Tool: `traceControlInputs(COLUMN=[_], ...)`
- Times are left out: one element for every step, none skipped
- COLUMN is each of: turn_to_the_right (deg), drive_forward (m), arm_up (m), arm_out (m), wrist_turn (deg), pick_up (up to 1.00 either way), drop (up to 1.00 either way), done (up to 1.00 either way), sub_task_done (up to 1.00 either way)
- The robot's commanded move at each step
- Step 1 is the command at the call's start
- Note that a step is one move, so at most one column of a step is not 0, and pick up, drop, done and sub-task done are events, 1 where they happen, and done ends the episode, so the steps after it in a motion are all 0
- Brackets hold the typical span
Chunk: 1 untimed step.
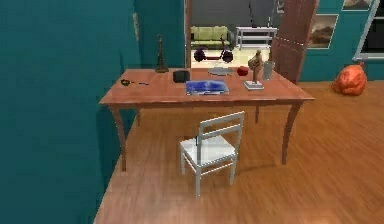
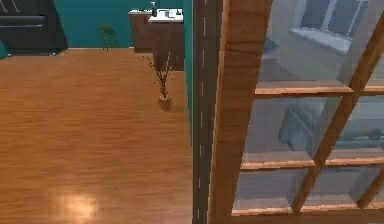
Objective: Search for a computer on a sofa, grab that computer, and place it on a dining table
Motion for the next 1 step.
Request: traceControlInputs(turn_to_the_right=[45.0], drive_forward=[0.0], arm_up=[0.0], arm_out=[0.0], wrist_turn=[0.0], pick_up=[0.0], drop=[0.0], done=[0.0], sub_task_done=[0.0])
